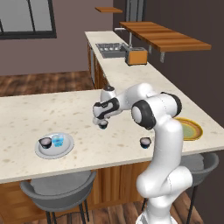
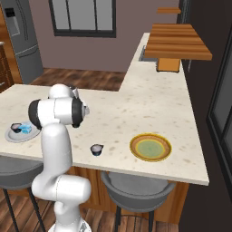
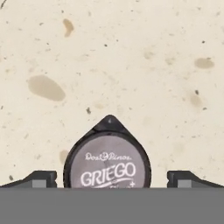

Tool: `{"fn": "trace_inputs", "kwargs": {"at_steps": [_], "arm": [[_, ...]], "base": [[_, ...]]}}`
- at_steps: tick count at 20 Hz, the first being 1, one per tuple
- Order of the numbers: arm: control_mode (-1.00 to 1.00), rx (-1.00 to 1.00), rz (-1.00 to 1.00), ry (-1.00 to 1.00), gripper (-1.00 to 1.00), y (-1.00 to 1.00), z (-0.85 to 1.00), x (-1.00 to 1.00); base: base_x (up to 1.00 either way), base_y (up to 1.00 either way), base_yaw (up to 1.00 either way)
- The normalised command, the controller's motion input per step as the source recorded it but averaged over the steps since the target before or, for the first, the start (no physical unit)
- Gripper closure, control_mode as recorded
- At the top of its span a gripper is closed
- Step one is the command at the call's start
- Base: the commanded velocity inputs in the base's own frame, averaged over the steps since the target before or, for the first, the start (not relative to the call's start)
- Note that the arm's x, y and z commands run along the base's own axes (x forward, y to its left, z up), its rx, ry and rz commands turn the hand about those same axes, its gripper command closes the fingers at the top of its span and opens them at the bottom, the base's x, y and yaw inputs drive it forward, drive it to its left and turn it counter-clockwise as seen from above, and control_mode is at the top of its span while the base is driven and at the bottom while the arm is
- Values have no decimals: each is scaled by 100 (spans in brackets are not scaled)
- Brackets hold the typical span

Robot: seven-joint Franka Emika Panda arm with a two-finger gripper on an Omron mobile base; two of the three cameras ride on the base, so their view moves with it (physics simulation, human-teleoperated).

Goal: Place two yogurt containers on each plate.

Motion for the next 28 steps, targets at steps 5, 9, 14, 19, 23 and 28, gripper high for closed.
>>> {"fn": "trace_inputs", "kwargs": {"at_steps": [5, 9, 14, 19, 23, 28], "arm": [[-100, 0, 0, 0, -100, 6, -14, 1], [-100, 0, 0, 0, -100, 0, -16, 13], [-100, 0, 0, 0, -100, 0, -17, 6], [-100, 0, 0, 0, -100, 0, -13, 8], [-100, 0, 0, 0, 100, 0, -5, 2], [-100, 0, -2, 8, 100, -12, 0, 0]], "base": [[0, 0, 0], [0, 0, 0], [0, 0, 0], [0, 0, 0], [0, 0, 0], [0, 0, 0]]}}
